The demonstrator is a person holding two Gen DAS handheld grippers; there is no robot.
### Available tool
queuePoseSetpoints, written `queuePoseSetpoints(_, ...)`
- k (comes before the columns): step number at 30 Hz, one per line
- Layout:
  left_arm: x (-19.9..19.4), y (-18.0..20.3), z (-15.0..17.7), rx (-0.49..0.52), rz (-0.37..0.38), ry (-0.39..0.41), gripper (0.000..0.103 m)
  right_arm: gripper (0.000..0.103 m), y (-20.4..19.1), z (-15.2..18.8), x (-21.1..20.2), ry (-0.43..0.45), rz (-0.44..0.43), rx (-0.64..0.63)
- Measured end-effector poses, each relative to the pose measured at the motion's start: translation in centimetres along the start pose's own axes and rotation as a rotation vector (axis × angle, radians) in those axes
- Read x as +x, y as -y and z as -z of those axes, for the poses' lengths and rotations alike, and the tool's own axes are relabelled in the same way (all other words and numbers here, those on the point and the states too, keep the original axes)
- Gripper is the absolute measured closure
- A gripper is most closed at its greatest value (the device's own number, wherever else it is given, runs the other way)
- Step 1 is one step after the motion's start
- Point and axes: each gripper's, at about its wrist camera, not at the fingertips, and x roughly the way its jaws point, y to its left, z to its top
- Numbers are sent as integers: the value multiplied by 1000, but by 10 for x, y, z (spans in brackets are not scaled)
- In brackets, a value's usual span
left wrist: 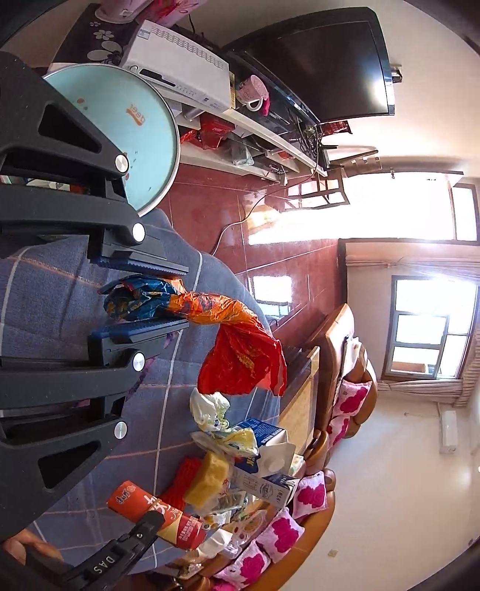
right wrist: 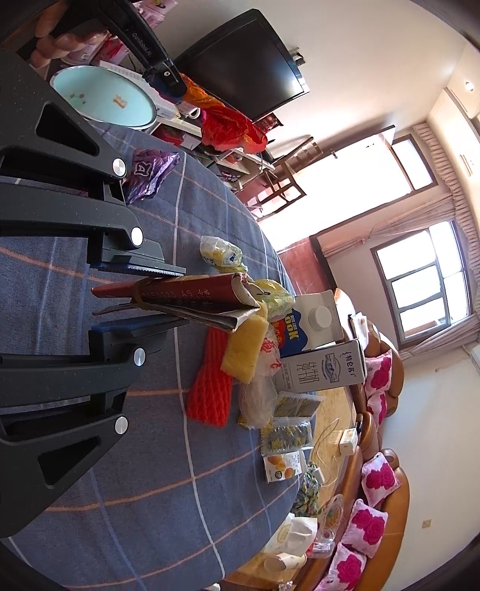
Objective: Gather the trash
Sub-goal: 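Grasp the orange-blue wrapper with the left tool while the right tool lifts its packet, then carry both items over the light-blue bin and open the right tool to drop its packet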
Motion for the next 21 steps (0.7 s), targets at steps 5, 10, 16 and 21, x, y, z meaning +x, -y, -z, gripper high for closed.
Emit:
queuePoseSetpoints(5, -18, -15, 10, 2, -18, 1, 80, 82, -17, 4, -6, 11, 16, -54)
queuePoseSetpoints(10, -28, -40, 21, -14, -61, -6, 80, 82, -34, 6, -12, 23, 32, -122)
queuePoseSetpoints(16, -42, -72, 29, -43, -102, -4, 80, 82, -66, 16, -10, 11, 28, -239)
queuePoseSetpoints(21, -52, -97, 35, -67, -137, -2, 80, 82, -98, 29, -4, -7, -5, -333)
